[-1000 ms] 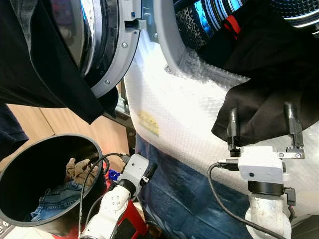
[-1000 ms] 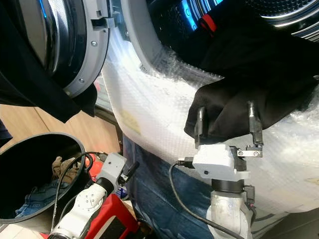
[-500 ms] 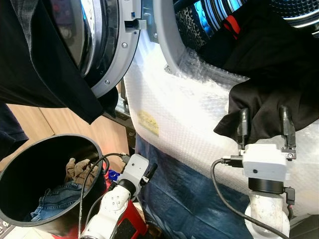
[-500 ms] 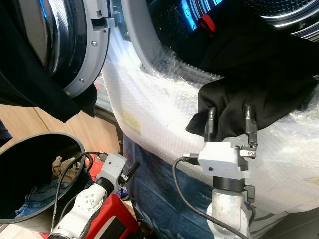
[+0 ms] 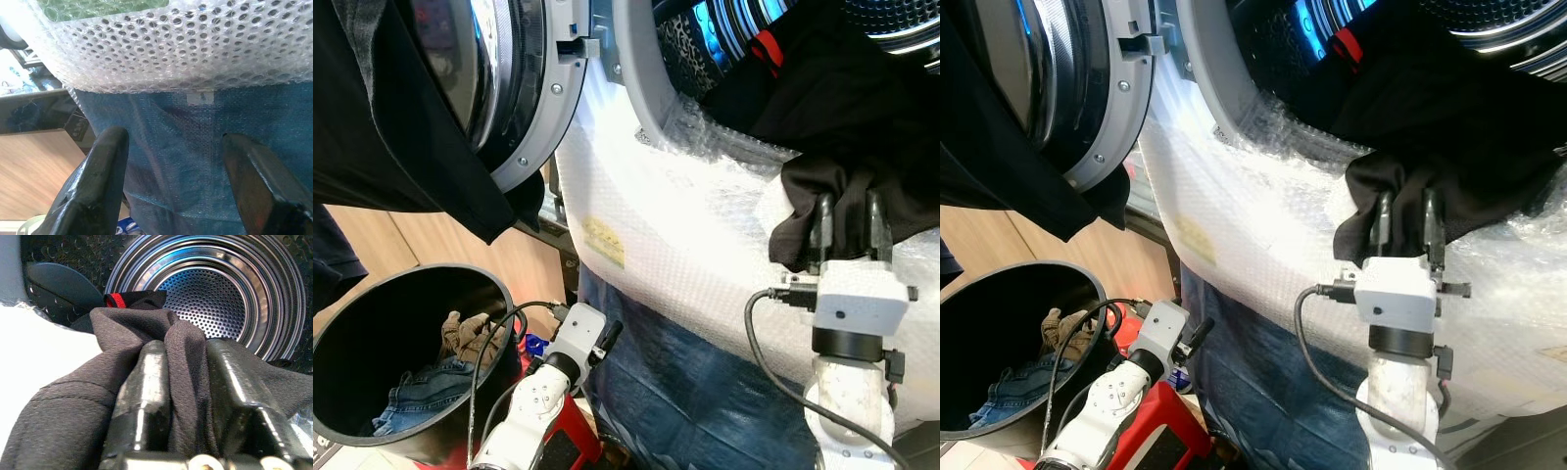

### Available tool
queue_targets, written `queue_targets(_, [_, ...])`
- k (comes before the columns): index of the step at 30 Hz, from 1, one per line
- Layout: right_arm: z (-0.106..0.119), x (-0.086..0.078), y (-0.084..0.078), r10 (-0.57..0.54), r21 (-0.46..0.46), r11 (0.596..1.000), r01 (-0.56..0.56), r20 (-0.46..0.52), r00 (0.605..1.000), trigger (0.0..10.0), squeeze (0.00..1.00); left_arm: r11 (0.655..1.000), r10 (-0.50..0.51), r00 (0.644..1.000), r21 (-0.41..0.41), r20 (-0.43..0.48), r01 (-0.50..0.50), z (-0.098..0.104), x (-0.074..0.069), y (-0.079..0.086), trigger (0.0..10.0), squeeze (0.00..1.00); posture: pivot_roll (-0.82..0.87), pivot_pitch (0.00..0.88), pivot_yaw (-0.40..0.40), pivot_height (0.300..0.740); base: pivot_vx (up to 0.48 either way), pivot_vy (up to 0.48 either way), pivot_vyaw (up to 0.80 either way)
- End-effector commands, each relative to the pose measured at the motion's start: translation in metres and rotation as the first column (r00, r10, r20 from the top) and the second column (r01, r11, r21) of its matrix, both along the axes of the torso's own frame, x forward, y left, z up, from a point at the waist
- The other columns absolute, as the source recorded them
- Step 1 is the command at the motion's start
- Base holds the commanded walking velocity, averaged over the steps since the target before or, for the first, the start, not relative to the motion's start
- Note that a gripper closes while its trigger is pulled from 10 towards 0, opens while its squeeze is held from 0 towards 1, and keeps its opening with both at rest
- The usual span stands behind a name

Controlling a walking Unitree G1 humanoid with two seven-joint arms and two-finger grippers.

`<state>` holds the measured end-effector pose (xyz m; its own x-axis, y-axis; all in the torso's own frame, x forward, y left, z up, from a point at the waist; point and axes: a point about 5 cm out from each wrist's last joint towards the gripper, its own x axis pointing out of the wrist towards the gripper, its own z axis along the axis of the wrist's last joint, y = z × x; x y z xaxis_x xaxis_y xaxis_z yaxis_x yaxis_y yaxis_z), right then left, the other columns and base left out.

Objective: Clothes washing

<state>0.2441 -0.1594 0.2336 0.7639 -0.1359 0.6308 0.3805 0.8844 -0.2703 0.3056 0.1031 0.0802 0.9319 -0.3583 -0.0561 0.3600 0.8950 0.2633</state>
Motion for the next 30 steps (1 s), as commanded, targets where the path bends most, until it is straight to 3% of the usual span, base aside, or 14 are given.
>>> queue_targets(1, [0.009, -0.002, -0.002, -0.004, 0.019, 1.0, 0.004, 0.026, 1.0, 0.0, 0.0, 1.0, -0.007, 1.0, 0.005, 0.0, 0.007, 0.001, 0.0, -0.002, 10.0, 0.0, -0.09, 0.127, -0.014, 0.74, 0.0, 0.0, 0.0])
queue_targets(15, [0.043, 0.007, -0.003, 0.042, 0.096, 0.994, -0.051, 0.099, 0.994, 0.0, 0.0, 1.0, -0.007, 1.0, 0.002, 0.013, 0.007, 0.005, 0.002, -0.003, 10.0, 0.0, -0.09, 0.12, -0.018, 0.74, 0.0, 0.0, 0.0])
queue_targets(17, [0.053, 0.013, 0.002, 0.14, 0.08, 0.986, -0.147, 0.09, 0.986, 0.0, 0.0, 1.0, -0.007, 1.0, 0.002, 0.016, 0.007, 0.005, 0.002, -0.004, 10.0, 0.0, -0.08, 0.107, -0.019, 0.74, 0.0, 0.0, 0.0])
queue_targets(20, [0.062, 0.018, 0.001, 0.162, 0.117, 0.978, -0.171, 0.085, 0.983, 0.0, 0.0, 1.0, -0.008, 1.0, 0.006, 0.021, 0.008, 0.006, 0.003, -0.003, 10.0, 0.0, -0.08, 0.107, -0.019, 0.74, 0.0, 0.0, 0.0])
queue_targets(21, [0.074, 0.026, 0.004, 0.222, 0.186, 0.953, -0.237, 0.098, 0.97, 0.0, 0.0, 1.0, -0.005, 1.0, 0.005, 0.027, 0.004, 0.008, 0.005, -0.002, 10.0, 0.0, -0.07, 0.083, -0.02, 0.74, 0.0, 0.0, 0.0])
queue_targets(26, [0.097, 0.046, 0.02, 0.343, 0.296, 0.888, -0.353, 0.086, 0.935, 0.0, 0.0, 1.0, 0.0, 0.999, -0.002, 0.033, 0.0, 0.009, 0.005, -0.002, 10.0, 0.0, -0.05, 0.046, -0.03, 0.74, 0.0, 0.0, 0.0])
queue_targets(27, [0.106, 0.054, 0.027, 0.384, 0.341, 0.853, -0.394, 0.101, 0.918, 0.0, 0.0, 1.0, -0.001, 0.999, -0.003, 0.036, 0.001, 0.009, 0.005, -0.002, 10.0, 0.0, -0.05, 0.042, -0.029, 0.74, 0.0, 0.0, 0.0])
queue_targets(29, [0.11, 0.056, 0.029, 0.395, 0.352, 0.843, -0.408, 0.109, 0.912, 0.0, 0.0, 1.0, -0.002, 0.999, -0.002, 0.036, 0.002, 0.009, 0.005, -0.002, 10.0, 0.0, -0.05, 0.042, -0.029, 0.74, 0.0, 0.0, 0.0])
queue_targets(30, [0.115, 0.062, 0.032, 0.429, 0.391, 0.806, -0.444, 0.13, 0.894, 0.0, 0.0, 1.0, 0.0, 0.999, -0.003, 0.037, 0.0, 0.01, 0.005, -0.002, 10.0, 0.0, -0.05, 0.034, -0.029, 0.74, 0.0, 0.0, 0.0])
